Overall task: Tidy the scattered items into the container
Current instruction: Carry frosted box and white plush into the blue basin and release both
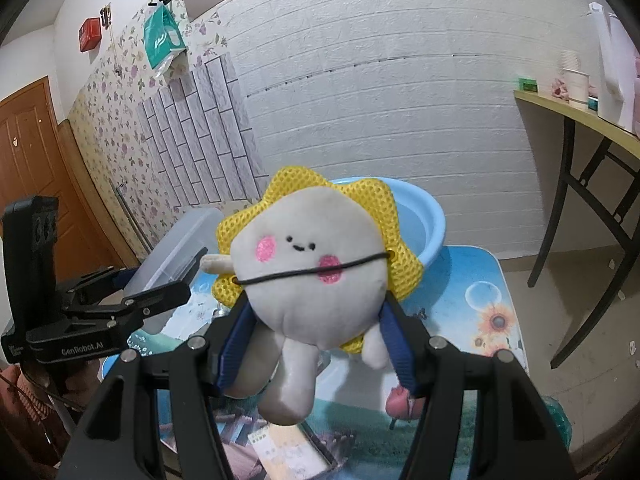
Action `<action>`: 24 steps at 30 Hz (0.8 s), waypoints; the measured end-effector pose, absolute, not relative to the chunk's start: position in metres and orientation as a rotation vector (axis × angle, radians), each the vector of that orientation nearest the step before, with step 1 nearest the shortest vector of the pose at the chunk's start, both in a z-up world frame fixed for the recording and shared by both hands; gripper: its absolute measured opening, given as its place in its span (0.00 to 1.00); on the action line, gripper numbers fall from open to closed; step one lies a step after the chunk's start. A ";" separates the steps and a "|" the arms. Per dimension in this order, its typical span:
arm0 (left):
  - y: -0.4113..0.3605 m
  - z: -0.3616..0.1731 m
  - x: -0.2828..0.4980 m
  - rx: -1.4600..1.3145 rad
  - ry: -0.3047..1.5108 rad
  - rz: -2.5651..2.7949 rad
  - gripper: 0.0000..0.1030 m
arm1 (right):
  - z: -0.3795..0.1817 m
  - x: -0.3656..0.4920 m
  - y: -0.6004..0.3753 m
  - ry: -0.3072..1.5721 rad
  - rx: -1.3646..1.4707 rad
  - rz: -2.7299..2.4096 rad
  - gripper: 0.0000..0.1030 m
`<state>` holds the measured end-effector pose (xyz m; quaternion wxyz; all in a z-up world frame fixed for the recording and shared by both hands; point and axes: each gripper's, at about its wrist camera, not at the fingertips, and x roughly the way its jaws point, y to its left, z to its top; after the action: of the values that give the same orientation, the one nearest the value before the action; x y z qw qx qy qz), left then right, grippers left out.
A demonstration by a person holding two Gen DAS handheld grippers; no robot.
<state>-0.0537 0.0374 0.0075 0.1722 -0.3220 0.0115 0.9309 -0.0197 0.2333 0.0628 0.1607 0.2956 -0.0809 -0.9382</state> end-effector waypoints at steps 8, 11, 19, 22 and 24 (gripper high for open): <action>0.048 0.007 -0.075 -0.910 0.070 2.644 0.59 | 0.061 -0.041 0.222 -0.207 0.864 -2.657 0.59; 0.050 0.005 -0.085 -0.918 0.073 2.644 0.59 | 0.058 -0.050 0.220 -0.201 0.873 -2.650 0.59; 0.058 -0.008 -0.117 -0.973 0.109 2.644 0.59 | 0.049 -0.081 0.218 -0.190 0.910 -2.629 0.60; 0.062 -0.016 -0.127 -0.997 0.130 2.648 0.60 | 0.043 -0.093 0.216 -0.192 0.934 -2.611 0.60; 0.064 -0.021 -0.130 -1.008 0.128 2.644 0.60 | 0.038 -0.098 0.215 -0.198 0.948 -2.599 0.60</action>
<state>-0.1303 0.0643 -0.0213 0.1537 -0.3516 0.0447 0.9223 -0.0982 0.2153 0.0381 0.1828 0.3359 -0.0703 -0.9213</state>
